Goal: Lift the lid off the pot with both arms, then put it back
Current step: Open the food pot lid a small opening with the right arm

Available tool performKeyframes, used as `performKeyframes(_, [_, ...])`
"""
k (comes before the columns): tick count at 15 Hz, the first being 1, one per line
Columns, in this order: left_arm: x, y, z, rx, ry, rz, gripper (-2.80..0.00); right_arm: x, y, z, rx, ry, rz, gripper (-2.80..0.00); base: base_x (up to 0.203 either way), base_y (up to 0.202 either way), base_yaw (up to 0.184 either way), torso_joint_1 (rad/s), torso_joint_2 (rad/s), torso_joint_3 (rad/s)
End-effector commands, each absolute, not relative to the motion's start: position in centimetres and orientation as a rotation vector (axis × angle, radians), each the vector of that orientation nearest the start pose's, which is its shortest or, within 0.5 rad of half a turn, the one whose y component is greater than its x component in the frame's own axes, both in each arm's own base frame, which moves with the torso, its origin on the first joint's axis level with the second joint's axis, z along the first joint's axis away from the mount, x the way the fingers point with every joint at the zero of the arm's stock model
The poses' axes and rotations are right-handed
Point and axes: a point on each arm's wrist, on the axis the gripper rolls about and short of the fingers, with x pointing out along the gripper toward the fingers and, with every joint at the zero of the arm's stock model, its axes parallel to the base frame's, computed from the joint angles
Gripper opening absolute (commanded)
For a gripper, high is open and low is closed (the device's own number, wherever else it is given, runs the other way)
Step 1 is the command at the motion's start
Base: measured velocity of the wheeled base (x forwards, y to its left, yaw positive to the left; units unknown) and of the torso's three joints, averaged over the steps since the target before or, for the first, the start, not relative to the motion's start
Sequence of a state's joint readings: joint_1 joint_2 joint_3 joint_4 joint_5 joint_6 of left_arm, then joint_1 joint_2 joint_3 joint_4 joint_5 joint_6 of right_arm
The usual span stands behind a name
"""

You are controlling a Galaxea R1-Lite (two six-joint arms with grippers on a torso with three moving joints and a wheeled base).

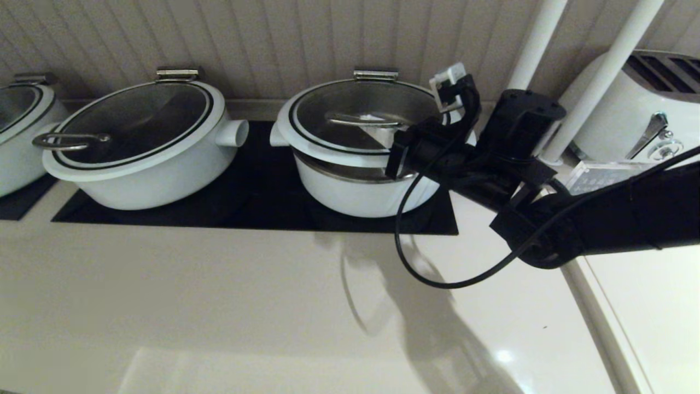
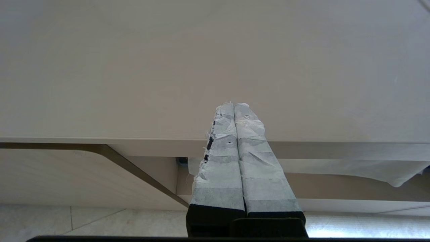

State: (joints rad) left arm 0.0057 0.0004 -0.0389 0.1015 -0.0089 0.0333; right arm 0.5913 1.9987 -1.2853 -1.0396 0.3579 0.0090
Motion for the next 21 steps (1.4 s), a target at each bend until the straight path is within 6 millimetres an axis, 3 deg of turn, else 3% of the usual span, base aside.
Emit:
performKeyframes(1, [-2.6,0.0,7.6,0.036,0.063,-0.005,-2.80,32.8,23.0,25.1,0.049,-0.346,0.944,-2.80,0.000,0.000,0.000,0.000,0.00,0.000])
performKeyframes(18, [-2.6,-0.1,7.7,0.072,0.058,-0.015,-2.80,33.0,22.9,24.9,0.051,-0.335,0.922,-2.80,0.000,0.000,0.000,0.000,0.00,0.000])
performKeyframes(21, [-3.1,-0.3,9.4,0.078,-0.001,-0.106,-2.80,33.0,22.9,24.9,0.051,-0.333,0.921,-2.80,0.000,0.000,0.000,0.000,0.00,0.000])
